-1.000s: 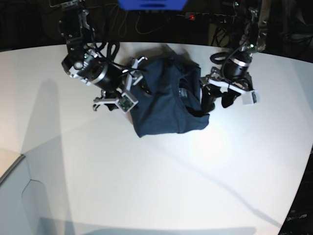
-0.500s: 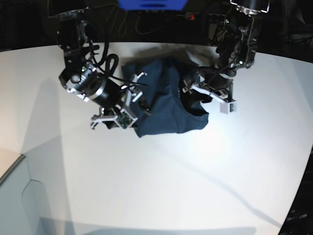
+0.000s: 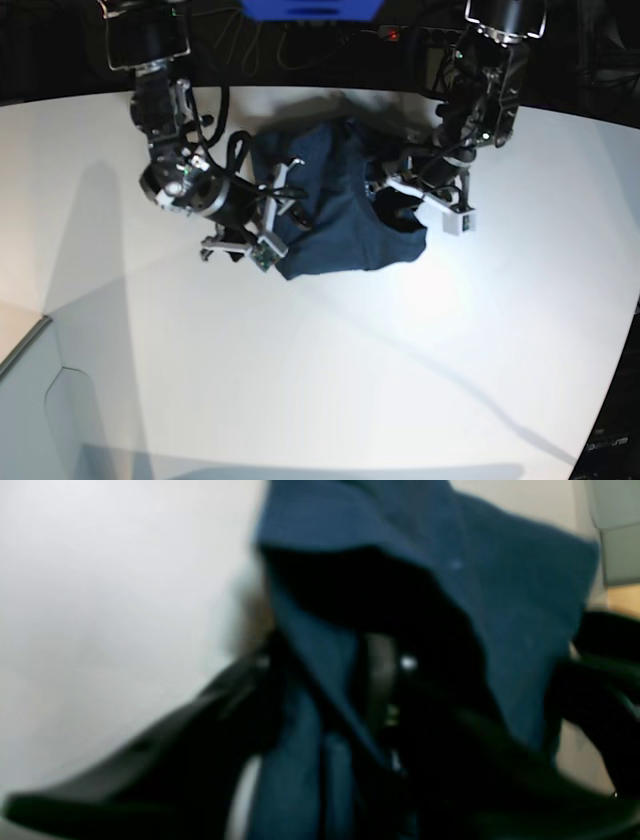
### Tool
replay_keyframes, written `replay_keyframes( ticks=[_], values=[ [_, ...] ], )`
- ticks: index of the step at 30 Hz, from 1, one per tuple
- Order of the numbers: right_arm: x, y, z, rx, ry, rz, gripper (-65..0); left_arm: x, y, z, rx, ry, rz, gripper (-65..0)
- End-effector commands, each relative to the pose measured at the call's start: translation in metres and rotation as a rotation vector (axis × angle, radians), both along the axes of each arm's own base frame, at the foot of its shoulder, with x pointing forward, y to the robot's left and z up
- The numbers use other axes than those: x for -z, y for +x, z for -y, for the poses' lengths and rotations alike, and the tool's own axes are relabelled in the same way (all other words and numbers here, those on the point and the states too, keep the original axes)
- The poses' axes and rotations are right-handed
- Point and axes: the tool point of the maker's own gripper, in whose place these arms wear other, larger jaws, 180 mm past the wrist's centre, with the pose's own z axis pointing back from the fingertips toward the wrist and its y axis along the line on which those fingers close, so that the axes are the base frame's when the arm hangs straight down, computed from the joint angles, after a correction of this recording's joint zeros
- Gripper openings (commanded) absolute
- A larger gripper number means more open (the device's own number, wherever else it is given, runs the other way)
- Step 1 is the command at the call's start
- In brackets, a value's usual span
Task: Layout the t-shirt on the table in an organized manner, then fold the t-shirt properly
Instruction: 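Grasp the folded shirt edges with both grippers, then pull the shirt bundle with the left gripper and release it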
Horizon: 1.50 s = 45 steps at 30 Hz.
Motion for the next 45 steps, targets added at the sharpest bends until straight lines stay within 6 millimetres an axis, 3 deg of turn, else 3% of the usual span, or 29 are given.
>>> replay_keyframes(
  ticks=[1, 5, 11, 14, 18, 24, 27, 30, 39, 43, 45],
  values=[
    [-0.015, 0.017, -0.007, -0.002, 0.037, 0.046, -36.3, -0.010, 0.011, 0.000, -0.002, 0.000, 0.032, -52.4],
    [0.000, 0.029, 0.006, 0.044, 0.039, -0.004, -36.3, -0.002, 0.013, -0.003, -0.009, 0.000, 0.009, -65.0],
    [0.024, 0.032, 0.027, 0.112, 0.042, -0.085, -36.3, 0.012, 0.014, -0.006, -0.015, 0.005, -0.031, -64.8],
    [0.029, 0.031, 0.038, 0.149, 0.047, -0.103, -36.3, 0.014, 0.010, 0.009, 0.032, 0.009, -0.031, -64.8],
    [0.004, 0.038, 0.065, 0.230, 0.052, -0.016, -36.2, 0.003, 0.026, 0.017, 0.069, 0.019, 0.006, -64.8],
    [-0.051, 0.037, 0.125, 0.380, 0.019, 0.160, -36.0, -0.002, 0.056, 0.016, 0.102, 0.054, 0.022, -64.8],
    [-0.065, 0.029, 0.163, 0.480, -0.006, 0.203, -36.0, -0.003, 0.074, 0.028, 0.179, 0.098, 0.023, -64.8],
    [-0.065, 0.016, 0.185, 0.537, -0.030, 0.204, -36.0, -0.003, 0.087, 0.035, 0.210, 0.121, 0.023, -64.8],
    [-0.035, -0.026, 0.193, 0.555, -0.067, 0.107, -36.0, -0.031, 0.123, 0.038, 0.220, 0.135, 0.093, -64.8],
    [-0.024, -0.040, 0.186, 0.559, -0.057, 0.068, -36.0, -0.039, 0.131, 0.049, 0.318, 0.102, 0.128, -64.8],
    [-0.020, -0.046, 0.186, 0.559, -0.062, 0.053, -36.0, -0.036, 0.131, 0.065, 0.421, 0.132, 0.127, -64.8]
  ],
)
